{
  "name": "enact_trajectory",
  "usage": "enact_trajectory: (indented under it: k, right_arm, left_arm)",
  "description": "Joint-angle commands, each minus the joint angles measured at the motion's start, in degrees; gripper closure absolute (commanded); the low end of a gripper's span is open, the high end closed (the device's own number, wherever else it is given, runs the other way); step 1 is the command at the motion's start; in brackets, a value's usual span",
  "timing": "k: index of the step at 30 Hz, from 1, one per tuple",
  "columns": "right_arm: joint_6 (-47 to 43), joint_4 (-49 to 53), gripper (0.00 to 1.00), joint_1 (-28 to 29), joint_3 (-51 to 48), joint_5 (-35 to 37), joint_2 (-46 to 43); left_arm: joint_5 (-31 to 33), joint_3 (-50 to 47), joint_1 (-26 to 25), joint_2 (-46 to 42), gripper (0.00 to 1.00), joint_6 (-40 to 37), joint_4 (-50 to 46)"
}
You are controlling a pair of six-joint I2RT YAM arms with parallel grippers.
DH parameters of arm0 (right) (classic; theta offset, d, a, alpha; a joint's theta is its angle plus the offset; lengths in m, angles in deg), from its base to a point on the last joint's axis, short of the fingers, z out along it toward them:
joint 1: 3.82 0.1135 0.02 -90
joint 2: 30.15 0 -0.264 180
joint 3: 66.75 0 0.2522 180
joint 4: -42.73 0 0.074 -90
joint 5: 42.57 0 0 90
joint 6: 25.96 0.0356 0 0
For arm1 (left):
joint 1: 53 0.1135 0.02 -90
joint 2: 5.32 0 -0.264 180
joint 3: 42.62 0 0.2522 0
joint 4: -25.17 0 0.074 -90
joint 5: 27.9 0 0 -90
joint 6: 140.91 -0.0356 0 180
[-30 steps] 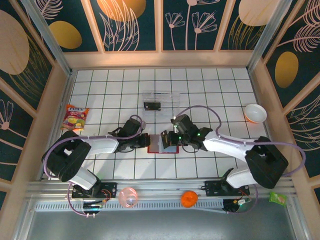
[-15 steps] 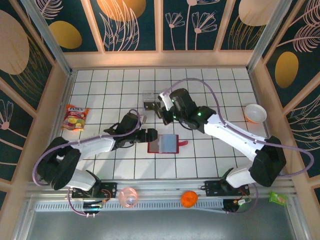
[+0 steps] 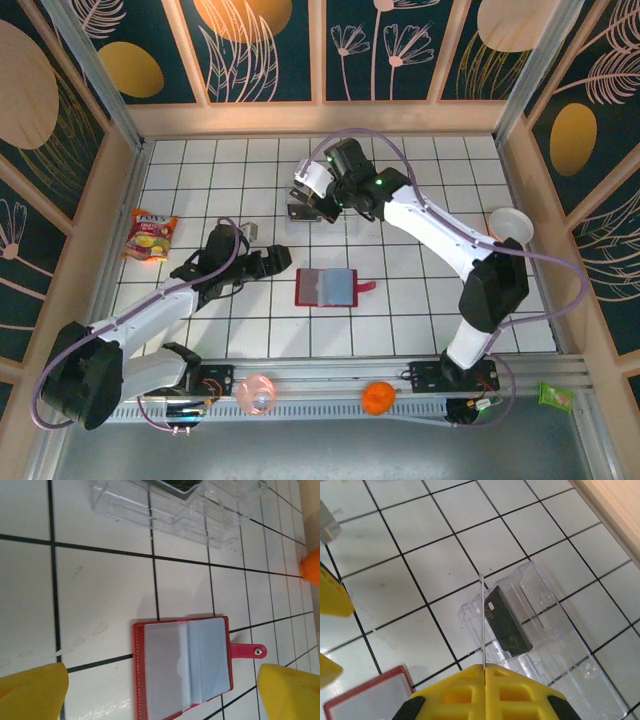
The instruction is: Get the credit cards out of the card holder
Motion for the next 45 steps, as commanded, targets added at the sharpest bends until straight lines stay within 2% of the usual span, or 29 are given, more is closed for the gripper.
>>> enact_trajectory:
  k: [1, 7, 16, 27, 45]
  right_arm:
    - [-9.7, 6.1, 1.00, -0.6, 6.6, -3.1, 4.3]
    - [-16.5, 10.4, 1.00, -1.5, 12.5, -0.4, 11.4]
    - [-21.6, 11.6, 1.00, -2.2, 16.0, -1.5, 18.5]
    - [-22.0, 5.5, 1.00, -2.6, 14.7, 4.3, 22.1]
    - [-21.1, 3.5, 1.00, -1.6, 12.9, 3.6, 23.7]
  left_arm:
    - [1.0, 0.6, 2.1, -1.1, 0.02, 0.5, -4.8]
    - [0.2, -0.1, 4.4, -1.9, 0.01, 0.7, -5.2]
    - [0.4, 1.3, 5.1, -0.7, 0.01, 0.0, -7.1]
    - [0.1, 1.4, 5.8, 1.6, 0.01, -0.4, -6.1]
    - [-1.9, 0.2, 5.9, 3.3, 0.01, -0.3, -3.0]
